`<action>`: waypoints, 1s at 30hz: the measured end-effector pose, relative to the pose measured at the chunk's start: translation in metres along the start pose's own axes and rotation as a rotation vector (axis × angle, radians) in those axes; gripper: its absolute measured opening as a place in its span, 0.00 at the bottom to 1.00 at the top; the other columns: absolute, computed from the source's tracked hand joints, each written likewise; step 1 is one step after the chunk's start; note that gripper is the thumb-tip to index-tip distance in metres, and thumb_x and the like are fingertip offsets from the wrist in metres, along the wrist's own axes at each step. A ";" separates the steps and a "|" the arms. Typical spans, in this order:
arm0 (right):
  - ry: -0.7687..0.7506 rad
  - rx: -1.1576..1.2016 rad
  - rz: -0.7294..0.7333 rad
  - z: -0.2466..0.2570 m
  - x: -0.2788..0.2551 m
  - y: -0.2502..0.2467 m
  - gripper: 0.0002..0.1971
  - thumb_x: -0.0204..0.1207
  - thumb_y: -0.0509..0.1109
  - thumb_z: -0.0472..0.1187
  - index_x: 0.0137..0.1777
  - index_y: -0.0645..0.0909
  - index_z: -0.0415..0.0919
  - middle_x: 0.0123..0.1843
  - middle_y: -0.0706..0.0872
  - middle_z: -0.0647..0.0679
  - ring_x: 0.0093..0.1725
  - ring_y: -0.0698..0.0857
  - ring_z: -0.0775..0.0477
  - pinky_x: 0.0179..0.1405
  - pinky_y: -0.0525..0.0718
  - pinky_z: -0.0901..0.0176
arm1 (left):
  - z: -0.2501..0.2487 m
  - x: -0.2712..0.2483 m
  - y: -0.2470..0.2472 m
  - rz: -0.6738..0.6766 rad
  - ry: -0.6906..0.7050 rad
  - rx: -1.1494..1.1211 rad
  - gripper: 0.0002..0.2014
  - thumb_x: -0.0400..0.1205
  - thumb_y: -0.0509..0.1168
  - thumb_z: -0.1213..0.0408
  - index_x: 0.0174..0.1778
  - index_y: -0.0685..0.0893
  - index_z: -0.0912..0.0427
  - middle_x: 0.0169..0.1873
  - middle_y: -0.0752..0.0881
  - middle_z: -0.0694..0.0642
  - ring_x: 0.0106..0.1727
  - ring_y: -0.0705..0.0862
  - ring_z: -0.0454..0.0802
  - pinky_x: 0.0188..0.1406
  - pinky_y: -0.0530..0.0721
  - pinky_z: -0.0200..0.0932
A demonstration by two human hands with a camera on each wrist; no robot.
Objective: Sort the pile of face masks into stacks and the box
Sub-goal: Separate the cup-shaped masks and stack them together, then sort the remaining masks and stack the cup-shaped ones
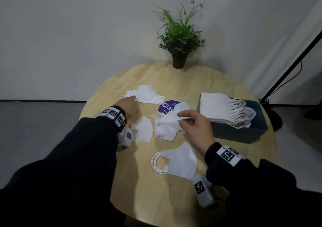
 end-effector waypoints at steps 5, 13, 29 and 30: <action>-0.043 0.232 -0.081 0.029 -0.014 -0.034 0.08 0.82 0.72 0.28 0.53 0.89 0.41 0.46 0.92 0.43 0.35 0.88 0.52 0.32 0.82 0.60 | 0.001 0.016 0.000 -0.071 0.006 0.259 0.12 0.78 0.63 0.51 0.50 0.89 0.49 0.51 0.88 0.51 0.50 0.84 0.56 0.55 0.77 0.56; 0.156 0.247 -0.486 0.019 0.033 -0.198 0.07 0.83 0.68 0.29 0.46 0.86 0.36 0.38 0.87 0.40 0.30 0.83 0.47 0.22 0.82 0.62 | 0.016 0.035 0.001 -0.087 0.023 0.113 0.23 0.79 0.62 0.52 0.70 0.75 0.51 0.66 0.83 0.54 0.63 0.84 0.62 0.64 0.82 0.61; -0.020 -1.623 0.039 -0.010 0.089 -0.175 0.14 0.84 0.62 0.51 0.64 0.83 0.52 0.59 0.84 0.43 0.62 0.83 0.32 0.56 0.81 0.44 | 0.010 0.029 0.012 -0.052 0.028 -0.154 0.36 0.68 0.82 0.64 0.70 0.72 0.47 0.46 0.87 0.55 0.43 0.87 0.54 0.37 0.86 0.48; -0.018 -1.646 0.061 -0.010 0.090 -0.172 0.15 0.84 0.62 0.52 0.67 0.81 0.53 0.61 0.84 0.43 0.64 0.81 0.33 0.59 0.80 0.44 | 0.011 0.031 0.016 -0.031 0.007 -0.184 0.39 0.68 0.81 0.65 0.72 0.70 0.48 0.46 0.87 0.56 0.43 0.87 0.54 0.33 0.84 0.46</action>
Point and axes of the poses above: each hand's wrist, its own x-axis towards the middle knuckle, its own y-axis out of the palm, z = x × y, the point moved 10 cm from there along x, towards the middle knuckle
